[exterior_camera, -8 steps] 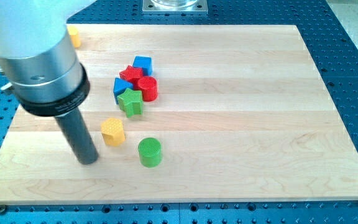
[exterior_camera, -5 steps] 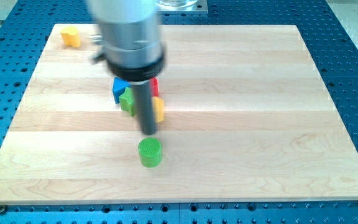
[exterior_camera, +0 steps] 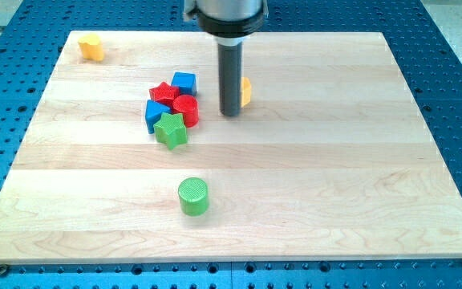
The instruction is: Place the hexagon at the top center of the board
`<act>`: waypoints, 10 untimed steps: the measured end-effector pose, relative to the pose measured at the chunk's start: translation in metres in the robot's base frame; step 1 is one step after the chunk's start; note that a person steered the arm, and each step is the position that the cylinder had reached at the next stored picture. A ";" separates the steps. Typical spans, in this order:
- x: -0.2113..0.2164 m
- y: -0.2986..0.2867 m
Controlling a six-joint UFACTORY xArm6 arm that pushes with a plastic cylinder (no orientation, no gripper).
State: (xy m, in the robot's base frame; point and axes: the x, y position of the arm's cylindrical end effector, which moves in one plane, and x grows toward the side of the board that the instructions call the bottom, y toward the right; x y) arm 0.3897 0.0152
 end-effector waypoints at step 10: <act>-0.058 -0.011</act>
State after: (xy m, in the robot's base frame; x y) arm 0.3318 0.0039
